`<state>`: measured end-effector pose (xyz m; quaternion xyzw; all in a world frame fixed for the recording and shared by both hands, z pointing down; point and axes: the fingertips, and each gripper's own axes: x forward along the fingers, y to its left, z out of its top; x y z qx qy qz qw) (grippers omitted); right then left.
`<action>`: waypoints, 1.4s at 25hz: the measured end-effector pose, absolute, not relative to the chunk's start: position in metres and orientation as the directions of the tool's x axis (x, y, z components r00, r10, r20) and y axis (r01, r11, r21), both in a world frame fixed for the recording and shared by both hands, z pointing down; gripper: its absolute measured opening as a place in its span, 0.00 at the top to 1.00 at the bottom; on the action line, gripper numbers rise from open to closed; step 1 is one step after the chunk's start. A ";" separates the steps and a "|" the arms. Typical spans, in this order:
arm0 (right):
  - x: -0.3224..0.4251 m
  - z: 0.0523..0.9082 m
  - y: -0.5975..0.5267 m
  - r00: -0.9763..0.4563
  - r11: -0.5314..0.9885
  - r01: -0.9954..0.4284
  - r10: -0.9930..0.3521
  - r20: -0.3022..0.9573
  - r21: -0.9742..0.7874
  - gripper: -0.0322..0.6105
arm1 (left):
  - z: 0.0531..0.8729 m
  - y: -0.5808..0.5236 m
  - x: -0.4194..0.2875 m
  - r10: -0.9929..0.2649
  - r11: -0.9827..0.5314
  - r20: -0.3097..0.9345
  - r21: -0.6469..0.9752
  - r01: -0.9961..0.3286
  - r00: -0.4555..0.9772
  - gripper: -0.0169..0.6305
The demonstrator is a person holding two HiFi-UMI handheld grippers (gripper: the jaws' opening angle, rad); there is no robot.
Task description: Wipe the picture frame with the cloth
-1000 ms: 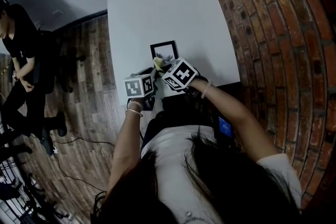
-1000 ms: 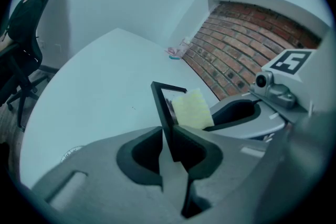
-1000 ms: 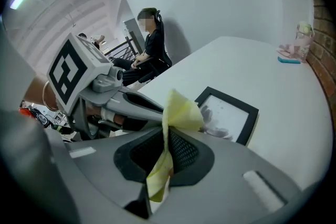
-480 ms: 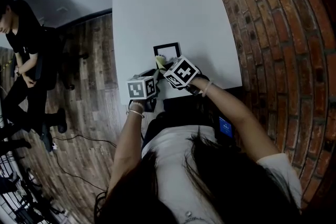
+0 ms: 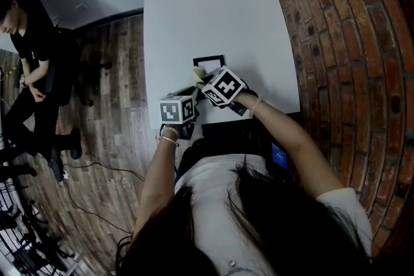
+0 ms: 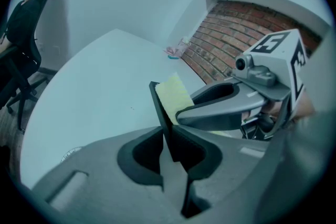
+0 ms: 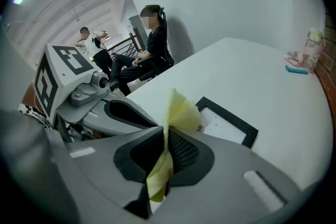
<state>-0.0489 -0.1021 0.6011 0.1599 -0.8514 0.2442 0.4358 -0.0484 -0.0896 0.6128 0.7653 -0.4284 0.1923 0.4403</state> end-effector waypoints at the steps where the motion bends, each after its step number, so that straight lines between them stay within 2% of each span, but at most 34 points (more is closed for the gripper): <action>1: -0.049 0.602 -0.103 -0.565 0.831 -0.484 -0.057 0.823 -0.274 0.90 | 0.613 -0.090 -0.048 -0.486 -0.245 0.672 0.509 -0.825 0.559 0.89; 35: -0.073 0.604 -0.133 -0.515 0.904 -0.411 -0.120 0.849 -0.121 0.90 | 0.615 -0.091 -0.047 -0.473 -0.239 0.674 0.521 -0.819 0.567 0.89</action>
